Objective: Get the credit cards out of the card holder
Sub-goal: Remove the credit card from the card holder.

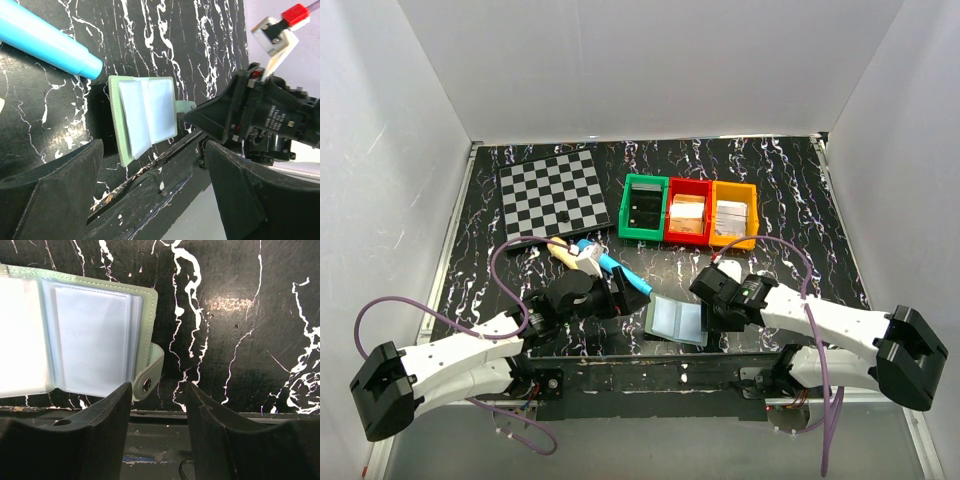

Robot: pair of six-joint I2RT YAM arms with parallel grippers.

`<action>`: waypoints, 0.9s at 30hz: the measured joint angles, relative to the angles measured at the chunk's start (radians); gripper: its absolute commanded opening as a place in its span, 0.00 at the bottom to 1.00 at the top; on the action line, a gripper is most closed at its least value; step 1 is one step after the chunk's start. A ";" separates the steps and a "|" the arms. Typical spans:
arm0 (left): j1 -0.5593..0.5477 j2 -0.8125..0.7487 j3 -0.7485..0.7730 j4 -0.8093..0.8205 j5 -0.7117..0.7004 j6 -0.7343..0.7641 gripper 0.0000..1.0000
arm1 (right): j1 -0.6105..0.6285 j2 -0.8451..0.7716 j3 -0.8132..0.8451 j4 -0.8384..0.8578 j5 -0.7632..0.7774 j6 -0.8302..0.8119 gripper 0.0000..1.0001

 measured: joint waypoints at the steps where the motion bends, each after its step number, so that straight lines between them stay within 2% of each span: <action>1: 0.000 0.000 0.002 0.005 0.001 0.000 0.83 | -0.005 0.011 0.000 0.005 -0.002 -0.003 0.49; 4: 0.000 -0.001 0.006 0.019 0.003 0.000 0.83 | -0.017 0.035 0.000 0.015 -0.006 -0.011 0.43; 12: 0.000 -0.003 0.006 0.022 0.006 -0.004 0.83 | -0.039 0.043 0.000 0.038 -0.010 -0.033 0.40; 15: 0.000 -0.003 0.006 0.033 0.010 -0.004 0.83 | -0.041 0.060 0.000 0.042 -0.014 -0.040 0.31; 17: 0.000 -0.005 0.006 0.045 0.013 -0.004 0.83 | -0.043 0.067 0.000 0.045 -0.021 -0.045 0.20; 19: 0.000 -0.005 0.006 0.056 0.015 -0.004 0.84 | -0.043 0.070 0.000 0.046 -0.028 -0.051 0.16; 20: 0.000 -0.005 0.006 0.060 0.016 -0.004 0.84 | -0.044 0.070 0.001 0.045 -0.029 -0.056 0.07; 21: 0.000 -0.005 0.006 0.064 0.017 -0.004 0.83 | -0.044 0.070 0.003 0.042 -0.029 -0.056 0.03; 27: 0.000 -0.005 0.006 0.073 0.024 0.003 0.82 | -0.035 0.035 0.047 0.014 -0.023 -0.085 0.01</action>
